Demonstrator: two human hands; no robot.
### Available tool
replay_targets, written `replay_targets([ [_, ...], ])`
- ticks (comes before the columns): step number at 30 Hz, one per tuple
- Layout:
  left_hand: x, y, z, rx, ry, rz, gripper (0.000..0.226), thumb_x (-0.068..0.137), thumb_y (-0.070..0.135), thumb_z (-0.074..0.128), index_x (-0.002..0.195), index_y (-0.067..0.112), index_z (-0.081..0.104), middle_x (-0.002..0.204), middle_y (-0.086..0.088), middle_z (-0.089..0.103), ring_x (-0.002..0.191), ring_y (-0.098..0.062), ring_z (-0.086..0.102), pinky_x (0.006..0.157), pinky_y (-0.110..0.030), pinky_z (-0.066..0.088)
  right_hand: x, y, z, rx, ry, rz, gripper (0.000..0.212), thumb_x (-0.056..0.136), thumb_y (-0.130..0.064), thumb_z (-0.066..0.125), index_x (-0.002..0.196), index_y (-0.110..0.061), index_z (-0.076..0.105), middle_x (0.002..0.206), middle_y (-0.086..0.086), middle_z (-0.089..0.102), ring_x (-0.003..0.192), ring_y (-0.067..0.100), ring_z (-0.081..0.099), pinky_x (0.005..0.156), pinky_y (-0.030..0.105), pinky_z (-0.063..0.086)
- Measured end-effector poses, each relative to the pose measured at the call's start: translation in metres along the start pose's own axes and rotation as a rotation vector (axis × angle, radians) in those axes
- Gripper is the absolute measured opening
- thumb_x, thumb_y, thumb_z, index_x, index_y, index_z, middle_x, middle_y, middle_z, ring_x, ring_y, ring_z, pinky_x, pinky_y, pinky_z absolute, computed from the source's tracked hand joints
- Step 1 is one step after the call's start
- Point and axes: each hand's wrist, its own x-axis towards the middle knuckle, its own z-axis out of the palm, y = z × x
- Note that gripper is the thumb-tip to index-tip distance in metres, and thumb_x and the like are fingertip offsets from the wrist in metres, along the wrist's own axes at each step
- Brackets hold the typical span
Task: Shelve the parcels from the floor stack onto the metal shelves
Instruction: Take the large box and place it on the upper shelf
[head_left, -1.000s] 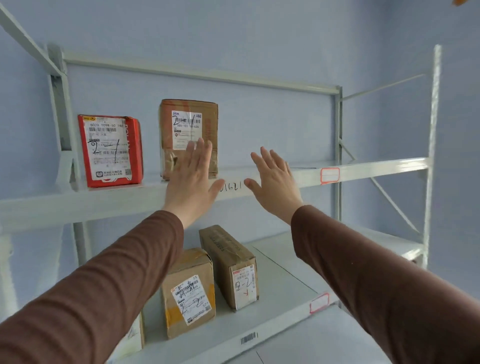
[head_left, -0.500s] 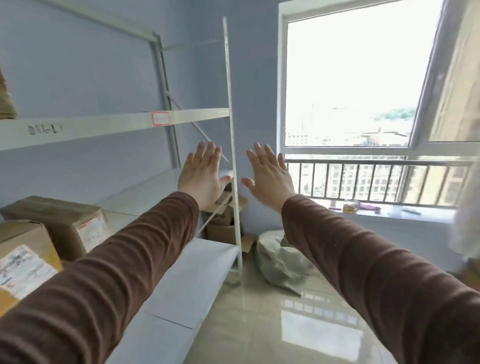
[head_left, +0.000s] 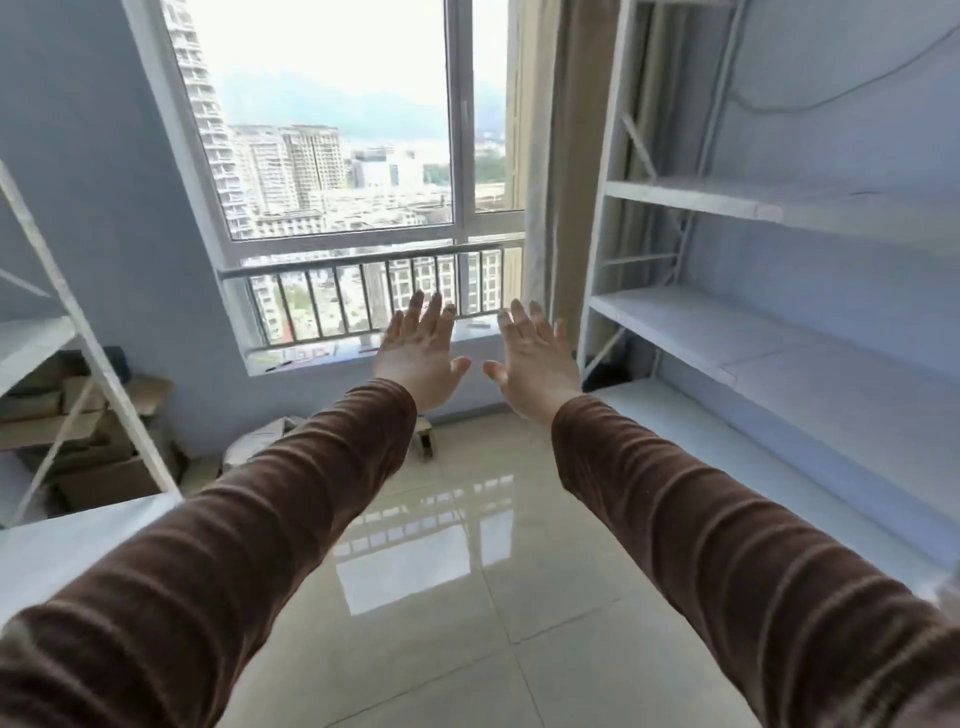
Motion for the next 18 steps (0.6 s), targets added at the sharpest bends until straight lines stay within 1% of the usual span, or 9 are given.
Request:
replay_targets([
  [4, 0.005, 0.124, 0.024, -0.075, -0.029, 0.13, 0.079, 0.105, 0.051, 0.035, 0.163, 0.017, -0.006, 0.17, -0.002, -0.016, 0.155, -0.02, -0.021, 0.127, -0.04, -0.009, -0.064, 0.109, -0.013, -0.081, -0.017, 0.132, 0.075, 0.105, -0.047, 0.041, 0.163, -0.014, 0.006, 0.171, 0.008, -0.002, 0.158, 0.028, -0.006, 0.126, 0.051, -0.001],
  [7, 0.003, 0.216, 0.04, -0.147, -0.045, 0.22, 0.078, 0.105, 0.051, 0.036, 0.163, 0.018, -0.004, 0.17, -0.001, -0.014, 0.155, -0.019, -0.021, 0.127, -0.04, -0.009, -0.113, 0.184, -0.024, -0.115, -0.037, 0.234, 0.075, 0.104, -0.049, 0.04, 0.162, -0.013, 0.009, 0.171, 0.011, 0.002, 0.157, 0.029, -0.004, 0.126, 0.052, 0.003],
  [11, -0.005, 0.326, 0.066, -0.201, -0.061, 0.33, 0.077, 0.105, 0.051, 0.035, 0.164, 0.017, -0.001, 0.171, -0.001, -0.012, 0.156, -0.018, -0.019, 0.127, -0.038, -0.008, -0.177, 0.267, -0.038, -0.155, -0.069, 0.36, 0.076, 0.105, -0.052, 0.033, 0.163, -0.012, 0.006, 0.171, 0.011, 0.0, 0.157, 0.029, -0.006, 0.125, 0.05, -0.001],
  [14, -0.014, 0.405, 0.086, -0.217, -0.111, 0.42, 0.077, 0.105, 0.05, 0.034, 0.164, 0.016, -0.001, 0.171, -0.003, -0.012, 0.156, -0.019, -0.018, 0.127, -0.039, -0.007, -0.225, 0.329, -0.043, -0.167, -0.089, 0.466, 0.074, 0.106, -0.049, 0.034, 0.163, -0.012, 0.005, 0.171, 0.011, -0.003, 0.157, 0.029, -0.008, 0.125, 0.049, -0.001],
  [18, -0.018, 0.487, 0.113, -0.245, -0.179, 0.537, 0.076, 0.106, 0.048, 0.034, 0.163, 0.014, -0.002, 0.17, -0.005, -0.013, 0.156, -0.02, -0.018, 0.127, -0.039, -0.008, -0.277, 0.399, -0.04, -0.156, -0.106, 0.608, 0.071, 0.108, -0.046, 0.033, 0.163, -0.011, 0.005, 0.171, 0.01, -0.005, 0.157, 0.028, -0.009, 0.125, 0.049, -0.002],
])
